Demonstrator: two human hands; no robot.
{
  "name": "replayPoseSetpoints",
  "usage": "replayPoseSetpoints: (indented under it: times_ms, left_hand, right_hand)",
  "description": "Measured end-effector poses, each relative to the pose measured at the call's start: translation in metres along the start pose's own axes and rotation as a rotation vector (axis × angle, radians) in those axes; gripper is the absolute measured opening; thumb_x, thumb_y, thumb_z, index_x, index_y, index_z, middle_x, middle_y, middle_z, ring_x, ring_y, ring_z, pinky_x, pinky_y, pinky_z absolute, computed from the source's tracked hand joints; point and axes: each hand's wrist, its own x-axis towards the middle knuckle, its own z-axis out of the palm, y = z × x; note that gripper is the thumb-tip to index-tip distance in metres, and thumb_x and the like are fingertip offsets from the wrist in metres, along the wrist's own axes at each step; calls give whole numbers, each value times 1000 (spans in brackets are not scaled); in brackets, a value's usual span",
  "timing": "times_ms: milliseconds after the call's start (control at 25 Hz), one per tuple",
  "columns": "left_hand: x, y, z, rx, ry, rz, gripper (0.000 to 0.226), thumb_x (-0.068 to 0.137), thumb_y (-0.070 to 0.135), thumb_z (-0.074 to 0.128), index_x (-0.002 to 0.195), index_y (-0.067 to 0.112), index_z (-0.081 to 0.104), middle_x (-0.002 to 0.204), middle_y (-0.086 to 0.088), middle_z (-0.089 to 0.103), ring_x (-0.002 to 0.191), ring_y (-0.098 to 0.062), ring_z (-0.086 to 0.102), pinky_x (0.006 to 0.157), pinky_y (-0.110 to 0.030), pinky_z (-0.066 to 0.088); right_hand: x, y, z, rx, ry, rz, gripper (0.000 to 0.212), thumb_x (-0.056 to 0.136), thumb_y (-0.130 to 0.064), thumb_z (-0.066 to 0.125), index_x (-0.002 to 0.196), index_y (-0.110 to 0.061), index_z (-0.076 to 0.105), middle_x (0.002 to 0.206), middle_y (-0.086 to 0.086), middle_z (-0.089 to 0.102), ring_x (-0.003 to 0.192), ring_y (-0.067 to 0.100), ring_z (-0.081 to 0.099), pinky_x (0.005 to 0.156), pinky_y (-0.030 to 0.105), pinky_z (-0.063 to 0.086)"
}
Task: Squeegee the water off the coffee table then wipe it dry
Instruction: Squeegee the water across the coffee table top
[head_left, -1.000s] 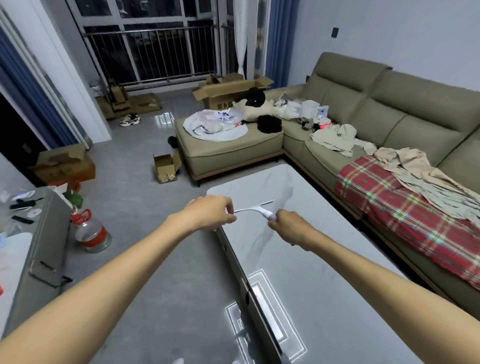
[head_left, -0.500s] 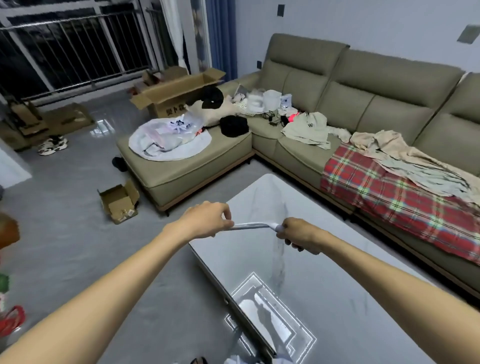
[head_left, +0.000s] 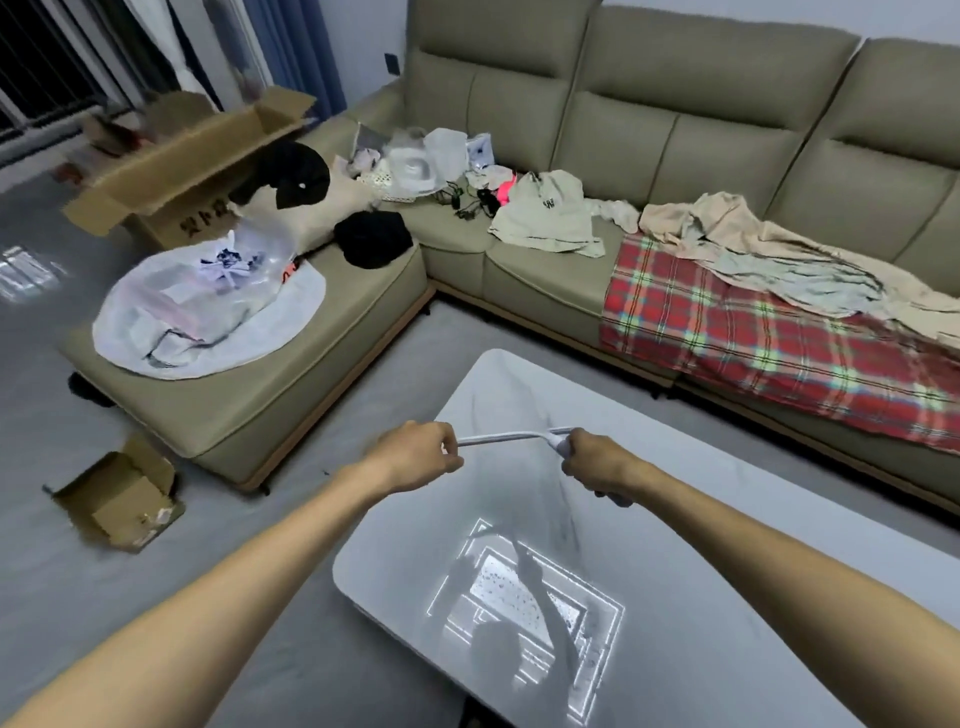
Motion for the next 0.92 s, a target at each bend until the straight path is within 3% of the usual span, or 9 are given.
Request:
replayPoseSetpoints:
  times_ms: [80, 240, 440, 640, 840, 920]
  left_hand:
    - [46, -16, -5, -6, -10, -3, 18, 87, 40, 55, 96, 25, 61, 100, -1, 68, 91, -21, 63, 82, -35, 51]
    - [135, -46, -2, -6, -75, -2, 18, 86, 41, 55, 95, 26, 61, 100, 2, 69, 92, -22, 61, 81, -34, 48]
    - [243, -91, 33, -51, -75, 24, 27, 86, 39, 55, 110, 25, 59, 117, -1, 65, 110, -24, 59, 94, -39, 48]
    - [326, -166, 105, -63, -207, -5, 43, 88, 27, 55, 127, 15, 44, 127, -8, 53, 109, -27, 55, 84, -30, 44]
    - [393, -190, 162, 8, -197, 55, 30, 84, 14, 55, 111, 2, 46, 133, -15, 35, 132, -30, 31, 107, -38, 33]
    - [411, -191, 181, 9, -209, 48, 34, 85, 12, 53, 116, 0, 44, 141, -20, 30, 140, -32, 21, 113, -37, 25]
  right_hand:
    - [40, -8, -3, 55, 5, 54, 18, 92, -10, 40, 109, -11, 46, 93, 11, 50, 59, 22, 45, 43, 19, 28]
    - [117, -26, -2, 67, 4, 121, 16, 92, -10, 41, 108, -9, 44, 96, 15, 54, 59, 24, 48, 44, 22, 33]
    - [203, -21, 35, 23, 150, 106, 32, 98, -16, 42, 129, -12, 40, 110, 22, 60, 89, 37, 57, 62, 32, 39]
    - [277, -11, 85, -21, 271, 145, 46, 97, -15, 42, 142, -17, 31, 109, 23, 63, 94, 42, 57, 69, 34, 38]
    - [364, -19, 81, 33, 307, 99, 52, 95, -11, 39, 144, -19, 25, 108, 24, 59, 82, 36, 49, 66, 34, 38]
    - [401, -24, 72, -2, 341, 60, 50, 93, -10, 38, 141, -19, 28, 106, 23, 59, 83, 36, 48, 68, 35, 39]
